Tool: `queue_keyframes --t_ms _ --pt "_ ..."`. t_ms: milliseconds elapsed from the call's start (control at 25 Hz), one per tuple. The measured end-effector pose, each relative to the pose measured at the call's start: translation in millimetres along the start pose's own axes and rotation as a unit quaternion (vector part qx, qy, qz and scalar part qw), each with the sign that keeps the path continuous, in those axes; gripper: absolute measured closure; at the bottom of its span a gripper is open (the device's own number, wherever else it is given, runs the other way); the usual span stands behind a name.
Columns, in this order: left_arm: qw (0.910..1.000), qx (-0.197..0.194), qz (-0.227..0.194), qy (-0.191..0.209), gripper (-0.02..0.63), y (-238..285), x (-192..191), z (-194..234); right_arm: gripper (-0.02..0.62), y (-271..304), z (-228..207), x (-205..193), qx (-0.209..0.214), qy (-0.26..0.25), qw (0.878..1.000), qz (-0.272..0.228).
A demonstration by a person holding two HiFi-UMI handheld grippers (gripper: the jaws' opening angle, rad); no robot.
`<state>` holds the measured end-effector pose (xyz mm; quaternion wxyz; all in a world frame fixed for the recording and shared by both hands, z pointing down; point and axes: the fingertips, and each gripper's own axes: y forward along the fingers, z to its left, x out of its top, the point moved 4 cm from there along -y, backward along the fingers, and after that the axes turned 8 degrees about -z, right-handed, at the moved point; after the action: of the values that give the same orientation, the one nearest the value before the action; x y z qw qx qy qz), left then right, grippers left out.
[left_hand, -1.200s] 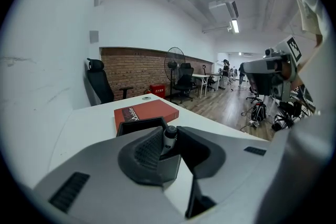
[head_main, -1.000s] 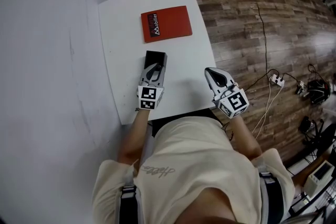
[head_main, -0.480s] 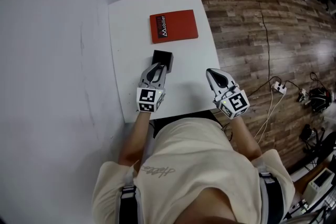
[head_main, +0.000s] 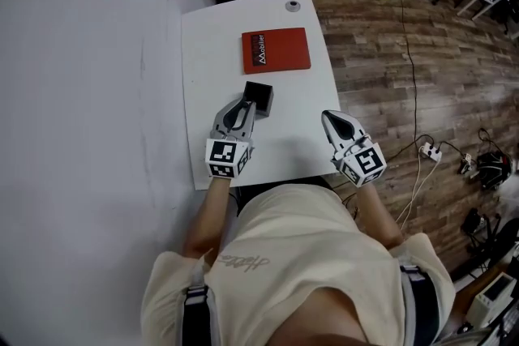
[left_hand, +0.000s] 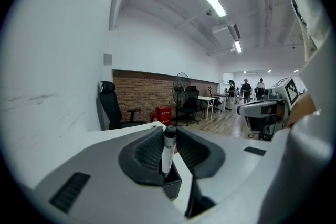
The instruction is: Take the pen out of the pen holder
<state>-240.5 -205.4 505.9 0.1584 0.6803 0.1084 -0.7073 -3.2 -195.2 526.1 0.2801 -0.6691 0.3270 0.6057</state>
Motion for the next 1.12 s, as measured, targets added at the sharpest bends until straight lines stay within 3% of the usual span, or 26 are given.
queue_keyframes --t_ms 600,840,1120 --pt "0.9986 0.043 -0.031 0.008 0.518 -56 33 10 0.589 1 11 30 0.026 -0.033 0.999 -0.023" --pt "0.9974 0.067 -0.028 -0.002 0.518 -75 31 16 0.589 3 12 41 0.027 0.005 0.999 -0.046" --pt "0.9967 0.076 -0.028 -0.004 0.518 -94 33 22 0.589 4 9 53 0.022 -0.007 0.998 -0.055"
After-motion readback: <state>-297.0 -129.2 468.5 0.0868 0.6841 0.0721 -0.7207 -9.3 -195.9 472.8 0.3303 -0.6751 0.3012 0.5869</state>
